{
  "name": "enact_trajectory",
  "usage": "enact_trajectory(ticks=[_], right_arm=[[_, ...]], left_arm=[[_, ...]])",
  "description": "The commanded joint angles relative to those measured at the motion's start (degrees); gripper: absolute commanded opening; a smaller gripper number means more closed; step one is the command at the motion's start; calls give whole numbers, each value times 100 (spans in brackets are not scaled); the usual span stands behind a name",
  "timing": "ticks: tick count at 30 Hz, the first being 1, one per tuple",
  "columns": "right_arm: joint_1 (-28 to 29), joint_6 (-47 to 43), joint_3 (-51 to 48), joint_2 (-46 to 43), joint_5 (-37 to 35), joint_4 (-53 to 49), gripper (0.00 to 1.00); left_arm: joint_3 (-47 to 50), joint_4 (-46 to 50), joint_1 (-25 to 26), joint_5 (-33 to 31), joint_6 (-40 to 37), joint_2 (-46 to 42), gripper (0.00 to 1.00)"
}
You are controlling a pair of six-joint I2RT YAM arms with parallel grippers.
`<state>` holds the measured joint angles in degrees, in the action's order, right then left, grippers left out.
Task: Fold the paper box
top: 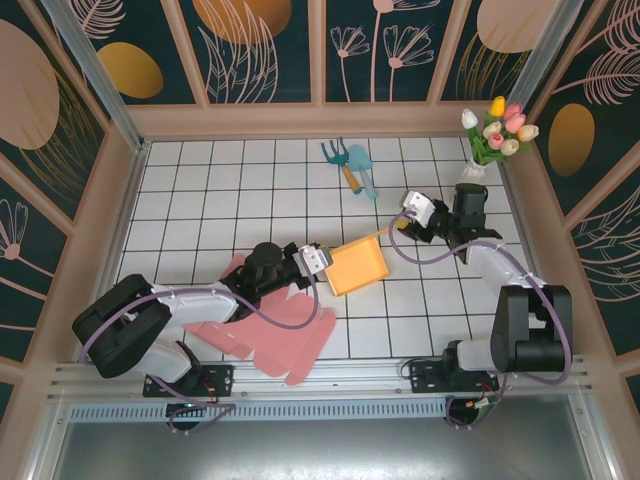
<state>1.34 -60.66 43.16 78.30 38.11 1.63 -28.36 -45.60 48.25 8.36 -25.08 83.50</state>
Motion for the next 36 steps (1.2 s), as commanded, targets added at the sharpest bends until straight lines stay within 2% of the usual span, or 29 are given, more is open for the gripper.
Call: enact_trajectory(ticks=[1, 8, 19, 36], right_arm=[[83, -593, 284, 84, 603, -655, 54], [284, -884, 427, 79, 1096, -1234, 54], [768, -960, 544, -60, 1387, -1370, 54], [1172, -1578, 932, 88, 1839, -2449, 47]], left_arm=[[16, -98, -17, 43, -141, -43, 0], [-128, -227, -22, -68, -75, 139, 0], [-240, -178, -17, 196, -50, 281, 0], [-389, -111, -18, 297, -88, 423, 0]])
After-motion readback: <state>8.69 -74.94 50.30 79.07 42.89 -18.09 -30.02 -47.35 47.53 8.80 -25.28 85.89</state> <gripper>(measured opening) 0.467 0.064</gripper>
